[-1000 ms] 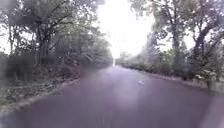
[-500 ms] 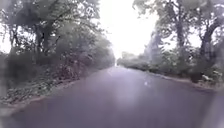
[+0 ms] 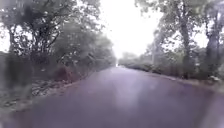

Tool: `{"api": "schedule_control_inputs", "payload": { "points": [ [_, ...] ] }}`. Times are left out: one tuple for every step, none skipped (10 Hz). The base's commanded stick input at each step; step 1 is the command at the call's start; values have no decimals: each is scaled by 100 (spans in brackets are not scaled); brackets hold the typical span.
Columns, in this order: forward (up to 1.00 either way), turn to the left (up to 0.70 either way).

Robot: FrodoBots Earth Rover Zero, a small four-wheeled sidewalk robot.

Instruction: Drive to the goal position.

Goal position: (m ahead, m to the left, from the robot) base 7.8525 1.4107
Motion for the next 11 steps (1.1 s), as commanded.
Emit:
{"api": "schedule_control_inputs", "payload": {
  "points": [
    [100, -9],
    [100, 0],
    [100, 0],
    [100, 0],
    [100, 0],
    [100, 0],
    [100, 0],
    [100, 0],
    [100, 0],
    [100, 0],
    [100, 0]
  ]
}}
